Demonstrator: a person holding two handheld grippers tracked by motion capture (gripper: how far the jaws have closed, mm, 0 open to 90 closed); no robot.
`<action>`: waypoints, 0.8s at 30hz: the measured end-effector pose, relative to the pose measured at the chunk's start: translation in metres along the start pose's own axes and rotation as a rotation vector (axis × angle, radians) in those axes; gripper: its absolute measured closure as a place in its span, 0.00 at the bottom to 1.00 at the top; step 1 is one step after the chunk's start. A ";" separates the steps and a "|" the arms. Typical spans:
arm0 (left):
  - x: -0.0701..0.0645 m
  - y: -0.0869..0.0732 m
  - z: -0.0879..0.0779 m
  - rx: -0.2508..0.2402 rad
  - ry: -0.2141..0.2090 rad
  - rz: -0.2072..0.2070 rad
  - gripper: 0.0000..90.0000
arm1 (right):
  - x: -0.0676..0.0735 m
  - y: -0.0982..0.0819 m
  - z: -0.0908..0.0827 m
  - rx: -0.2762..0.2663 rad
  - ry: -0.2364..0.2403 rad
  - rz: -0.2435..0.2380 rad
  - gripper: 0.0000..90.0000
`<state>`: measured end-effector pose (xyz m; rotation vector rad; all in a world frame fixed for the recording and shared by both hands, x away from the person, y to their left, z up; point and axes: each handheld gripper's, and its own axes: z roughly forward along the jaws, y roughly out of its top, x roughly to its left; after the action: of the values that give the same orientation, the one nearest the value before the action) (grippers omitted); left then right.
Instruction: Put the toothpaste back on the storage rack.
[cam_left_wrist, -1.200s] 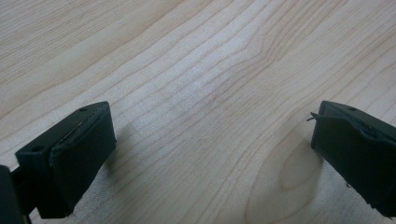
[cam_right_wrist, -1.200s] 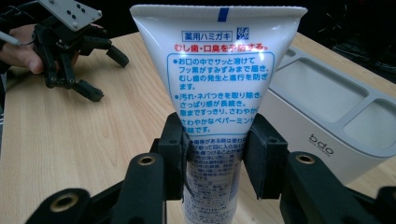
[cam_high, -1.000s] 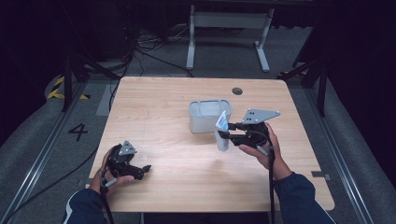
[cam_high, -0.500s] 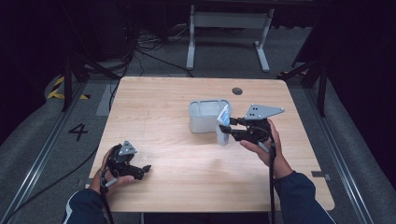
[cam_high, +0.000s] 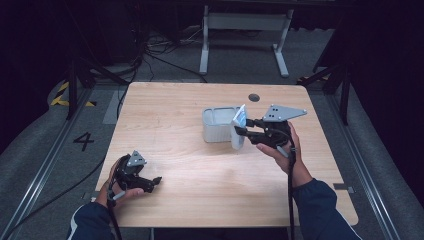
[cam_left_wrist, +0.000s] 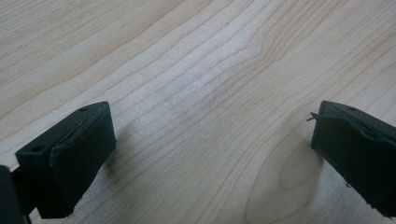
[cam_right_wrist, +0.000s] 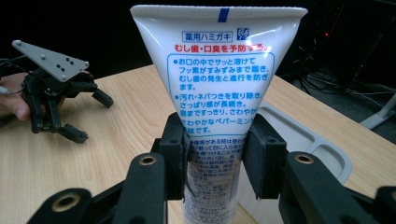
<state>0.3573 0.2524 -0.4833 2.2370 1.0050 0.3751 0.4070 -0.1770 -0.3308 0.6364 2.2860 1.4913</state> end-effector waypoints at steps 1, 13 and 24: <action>0.000 0.000 0.000 0.000 0.000 0.000 0.00 | -0.002 0.002 0.001 -0.001 -0.004 -0.001 0.71; 0.000 0.000 0.000 0.000 0.000 0.000 0.00 | -0.010 0.021 0.000 -0.030 -0.025 -0.007 0.71; 0.000 0.000 0.000 0.000 0.000 0.000 0.00 | -0.021 0.032 0.006 -0.035 -0.052 -0.003 0.71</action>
<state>0.3572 0.2524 -0.4834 2.2370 1.0052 0.3745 0.4340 -0.1726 -0.3031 0.6538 2.2162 1.4916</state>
